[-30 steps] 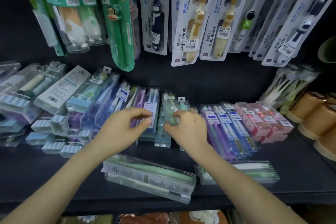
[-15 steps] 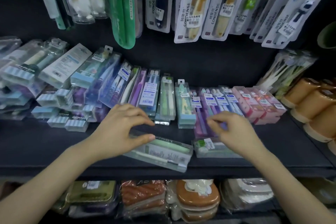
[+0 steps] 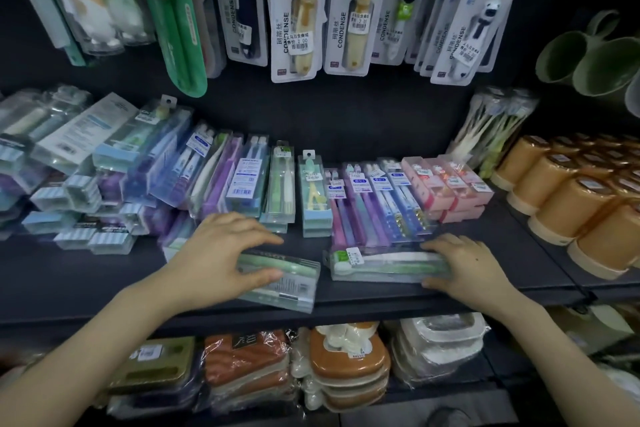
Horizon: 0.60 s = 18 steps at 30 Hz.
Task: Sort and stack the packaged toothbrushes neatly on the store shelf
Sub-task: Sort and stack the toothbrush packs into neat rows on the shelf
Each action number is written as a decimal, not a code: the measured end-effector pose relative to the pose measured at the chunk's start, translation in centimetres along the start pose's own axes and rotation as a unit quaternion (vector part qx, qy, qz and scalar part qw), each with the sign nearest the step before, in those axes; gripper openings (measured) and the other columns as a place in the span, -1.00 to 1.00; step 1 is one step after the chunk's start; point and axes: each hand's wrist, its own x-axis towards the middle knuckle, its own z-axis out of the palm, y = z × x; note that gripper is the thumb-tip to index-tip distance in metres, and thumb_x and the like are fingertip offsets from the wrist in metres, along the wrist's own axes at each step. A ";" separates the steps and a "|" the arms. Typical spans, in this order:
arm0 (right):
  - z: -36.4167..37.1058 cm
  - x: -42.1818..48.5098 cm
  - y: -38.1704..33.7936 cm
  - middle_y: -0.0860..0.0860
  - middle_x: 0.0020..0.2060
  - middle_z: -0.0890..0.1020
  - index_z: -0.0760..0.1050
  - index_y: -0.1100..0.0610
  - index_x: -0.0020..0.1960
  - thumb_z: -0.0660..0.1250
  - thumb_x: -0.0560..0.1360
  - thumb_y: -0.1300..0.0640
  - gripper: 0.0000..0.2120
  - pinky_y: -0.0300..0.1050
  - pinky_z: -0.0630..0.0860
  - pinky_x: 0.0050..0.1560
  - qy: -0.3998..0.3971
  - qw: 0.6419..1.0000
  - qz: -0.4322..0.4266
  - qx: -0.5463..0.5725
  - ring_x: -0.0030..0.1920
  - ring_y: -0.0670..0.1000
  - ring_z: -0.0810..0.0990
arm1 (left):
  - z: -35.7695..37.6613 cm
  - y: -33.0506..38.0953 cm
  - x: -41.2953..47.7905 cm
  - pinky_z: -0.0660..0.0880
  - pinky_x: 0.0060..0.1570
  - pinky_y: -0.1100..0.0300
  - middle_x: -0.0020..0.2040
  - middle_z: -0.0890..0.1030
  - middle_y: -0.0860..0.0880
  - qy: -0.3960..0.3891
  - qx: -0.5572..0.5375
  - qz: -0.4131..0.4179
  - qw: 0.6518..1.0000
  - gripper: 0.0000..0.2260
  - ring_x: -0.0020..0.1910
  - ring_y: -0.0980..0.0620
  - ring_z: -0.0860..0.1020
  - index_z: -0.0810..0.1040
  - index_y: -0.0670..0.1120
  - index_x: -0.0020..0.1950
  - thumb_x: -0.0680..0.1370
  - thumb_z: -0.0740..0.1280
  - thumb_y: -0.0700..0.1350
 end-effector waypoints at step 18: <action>-0.5 -1.0 -15.3 -0.15 0.29 0.47 0.40 -0.07 0.39 0.32 0.34 -0.39 -0.29 -0.24 0.23 0.25 0.010 0.957 -0.203 0.206 0.29 -0.11 0.37 | 3.0 -2.9 -5.8 0.17 0.40 0.00 0.39 0.40 0.08 0.046 -0.038 0.018 0.998 -0.50 0.43 0.01 0.30 0.45 0.06 0.35 0.43 0.46 -0.04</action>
